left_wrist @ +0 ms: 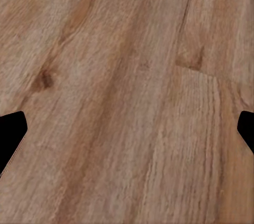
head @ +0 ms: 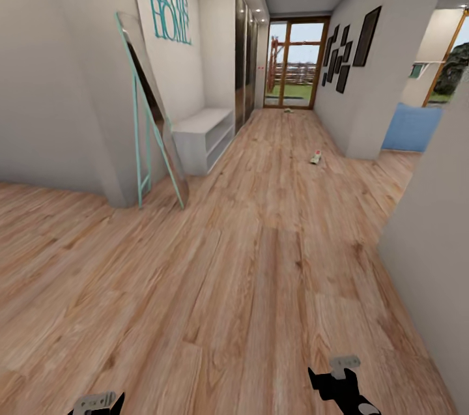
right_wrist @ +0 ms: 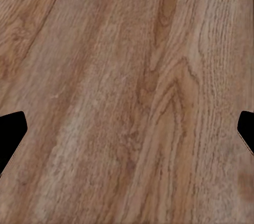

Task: Pick up the two gym shoes and the two sandals from the corridor floor and place them onto the hallstand (shoe rack) in the corridor, making sure they are on the rack and not on the floor. Arrange them so the two gym shoes are next to each other and the two sandals are next to each other.

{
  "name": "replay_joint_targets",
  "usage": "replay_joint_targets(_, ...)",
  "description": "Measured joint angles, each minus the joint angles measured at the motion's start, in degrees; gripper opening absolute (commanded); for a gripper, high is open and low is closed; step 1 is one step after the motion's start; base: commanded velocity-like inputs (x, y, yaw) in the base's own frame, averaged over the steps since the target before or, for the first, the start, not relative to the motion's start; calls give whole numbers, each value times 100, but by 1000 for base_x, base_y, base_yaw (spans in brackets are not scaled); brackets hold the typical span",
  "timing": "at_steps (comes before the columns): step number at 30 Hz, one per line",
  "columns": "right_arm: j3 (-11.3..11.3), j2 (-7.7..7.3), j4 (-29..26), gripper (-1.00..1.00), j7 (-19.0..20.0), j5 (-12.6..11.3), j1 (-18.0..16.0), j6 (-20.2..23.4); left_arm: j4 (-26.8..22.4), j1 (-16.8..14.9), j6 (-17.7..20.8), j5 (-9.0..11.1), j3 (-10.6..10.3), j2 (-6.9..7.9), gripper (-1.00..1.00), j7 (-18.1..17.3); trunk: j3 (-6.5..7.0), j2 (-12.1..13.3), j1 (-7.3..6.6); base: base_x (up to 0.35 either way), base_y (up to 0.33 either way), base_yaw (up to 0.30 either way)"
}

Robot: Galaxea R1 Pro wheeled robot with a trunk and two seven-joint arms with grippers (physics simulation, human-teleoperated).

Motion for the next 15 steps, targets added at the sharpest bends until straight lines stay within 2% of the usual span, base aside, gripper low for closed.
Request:
replay_joint_targets(5, 0, 0, -6, 100, 0, -1, 0, 0, 1, 1, -2, 1, 0, 0, 100, -1, 27, 0, 0, 340, 96, -88)
replay_joint_targets(15, -4, 1, -8, 100, 0, -8, -1, 0, 1, 1, 1, -1, 0, 0, 100, 0, 38, 0, 0, 340, 99, -18)
